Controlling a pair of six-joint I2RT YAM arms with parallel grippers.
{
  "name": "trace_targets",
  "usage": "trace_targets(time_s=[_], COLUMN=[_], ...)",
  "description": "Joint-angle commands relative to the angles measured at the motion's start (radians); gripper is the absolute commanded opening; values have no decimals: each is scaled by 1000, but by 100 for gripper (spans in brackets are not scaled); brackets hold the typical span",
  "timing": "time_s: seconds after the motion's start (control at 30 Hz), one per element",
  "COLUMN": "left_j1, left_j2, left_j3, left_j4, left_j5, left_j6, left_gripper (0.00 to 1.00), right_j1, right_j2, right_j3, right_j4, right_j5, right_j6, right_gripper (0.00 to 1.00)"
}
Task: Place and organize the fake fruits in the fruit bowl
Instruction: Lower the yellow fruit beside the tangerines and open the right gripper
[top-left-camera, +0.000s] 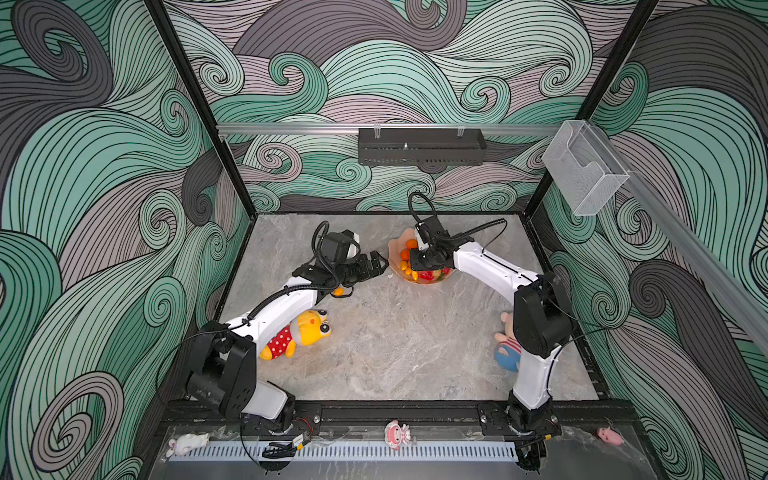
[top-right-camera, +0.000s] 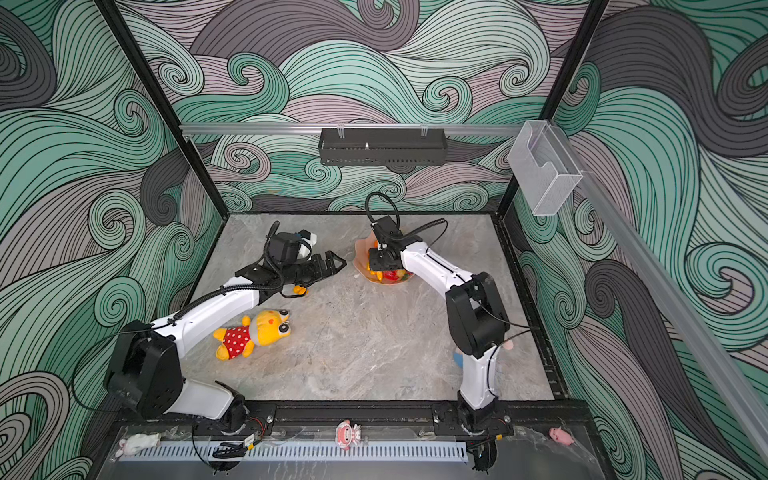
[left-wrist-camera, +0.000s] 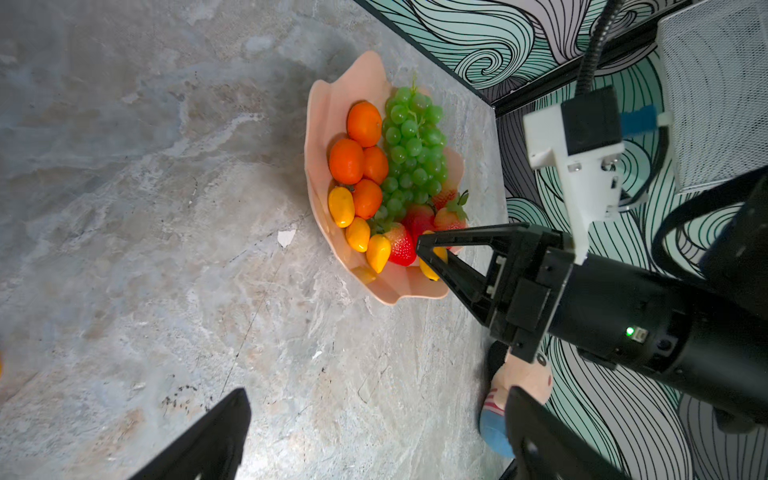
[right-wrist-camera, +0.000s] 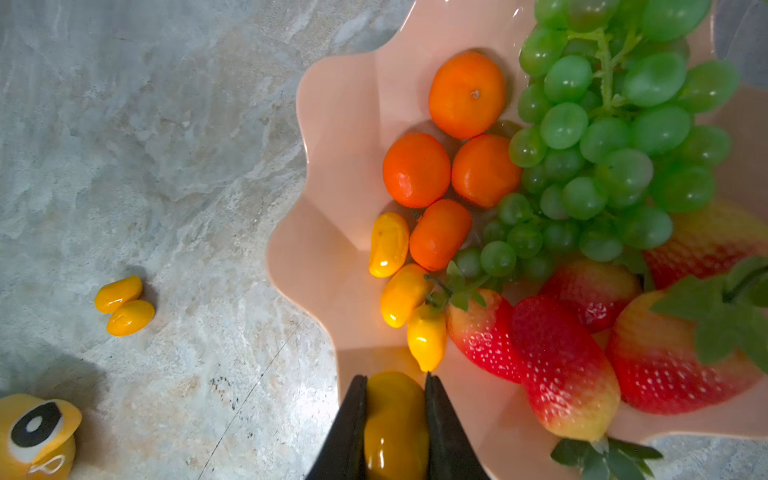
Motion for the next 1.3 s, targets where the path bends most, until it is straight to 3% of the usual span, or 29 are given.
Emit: trace_targets(time_s=[0.0,0.6,1.27], left_j1=[-5,-4,-4], left_j2=[30,60,34], left_j3=[45,61,56], left_j4=[26,29,4], left_j5=[-25,-41,-51], left_j6=[0,9,20], left_gripper=[99,99,98], right_j1=[3,3,2], right_j2=[56,241,224], right_j3=[60,235,259], right_j4=[-25,-92,-111], right_j5=[-17,33,46], right_j6=[-30,-66,-70], right_gripper=[20,23,30])
